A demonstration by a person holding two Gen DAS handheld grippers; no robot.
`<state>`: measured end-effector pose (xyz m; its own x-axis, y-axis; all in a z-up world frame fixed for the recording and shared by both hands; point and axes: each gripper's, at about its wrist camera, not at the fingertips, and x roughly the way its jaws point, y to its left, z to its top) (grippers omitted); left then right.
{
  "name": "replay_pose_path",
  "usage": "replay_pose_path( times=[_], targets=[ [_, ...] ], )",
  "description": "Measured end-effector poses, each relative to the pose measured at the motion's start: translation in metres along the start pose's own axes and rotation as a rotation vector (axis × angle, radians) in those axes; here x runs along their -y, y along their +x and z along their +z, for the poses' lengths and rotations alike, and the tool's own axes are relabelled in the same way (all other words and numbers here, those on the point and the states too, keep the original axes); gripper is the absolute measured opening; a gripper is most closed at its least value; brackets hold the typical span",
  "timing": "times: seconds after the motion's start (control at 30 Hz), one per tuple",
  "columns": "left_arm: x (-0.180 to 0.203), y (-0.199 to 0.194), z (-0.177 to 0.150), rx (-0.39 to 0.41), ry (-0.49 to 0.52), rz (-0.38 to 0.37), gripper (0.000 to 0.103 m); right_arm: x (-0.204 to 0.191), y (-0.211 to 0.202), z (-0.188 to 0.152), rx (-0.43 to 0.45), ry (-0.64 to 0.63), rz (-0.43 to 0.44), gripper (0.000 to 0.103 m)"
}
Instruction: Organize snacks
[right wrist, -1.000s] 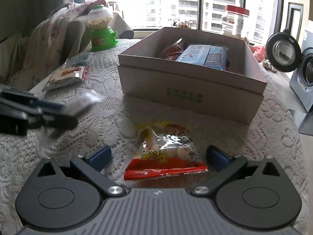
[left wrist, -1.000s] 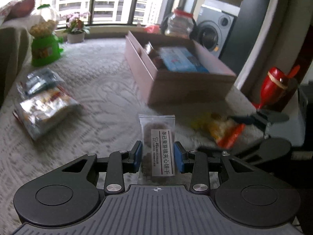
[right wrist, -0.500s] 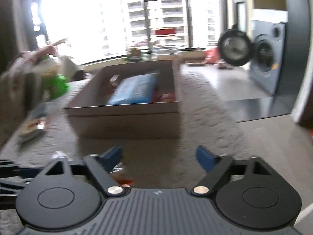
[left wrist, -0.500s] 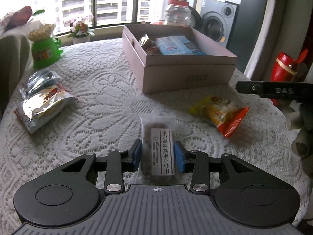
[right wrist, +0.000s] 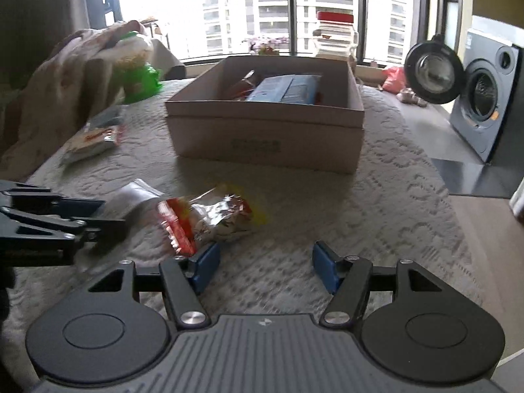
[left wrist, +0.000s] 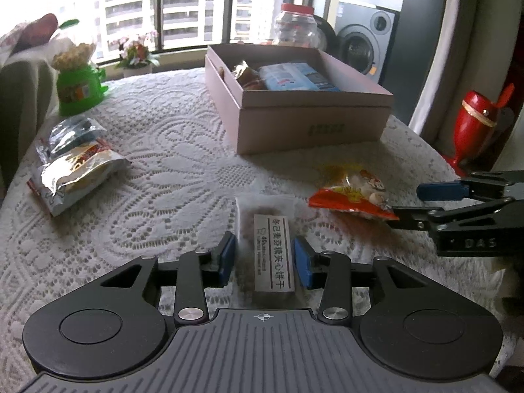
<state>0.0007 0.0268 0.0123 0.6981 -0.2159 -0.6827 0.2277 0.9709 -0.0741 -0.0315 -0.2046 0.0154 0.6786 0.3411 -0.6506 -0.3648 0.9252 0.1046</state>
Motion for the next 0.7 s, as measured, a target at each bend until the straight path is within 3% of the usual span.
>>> replay_pose_path(
  times=[0.2,0.4,0.57,0.7],
  targets=[
    [-0.001,-0.001,0.001,-0.003,-0.029,-0.002,0.045,0.005,-0.015,-0.004,0.057,-0.005,-0.064,0.077],
    [0.004,-0.003,0.003,-0.035,-0.016,0.02,0.045,0.002,-0.014,0.005,0.058,0.027,0.088,0.079],
    [0.003,-0.004,0.002,-0.039,-0.009,0.015,0.045,-0.017,0.008,0.024,0.048,-0.008,0.041,0.079],
    [0.003,-0.005,0.001,-0.04,-0.005,0.016,0.045,-0.011,0.024,0.046,0.02,0.108,0.13,0.079]
  ],
)
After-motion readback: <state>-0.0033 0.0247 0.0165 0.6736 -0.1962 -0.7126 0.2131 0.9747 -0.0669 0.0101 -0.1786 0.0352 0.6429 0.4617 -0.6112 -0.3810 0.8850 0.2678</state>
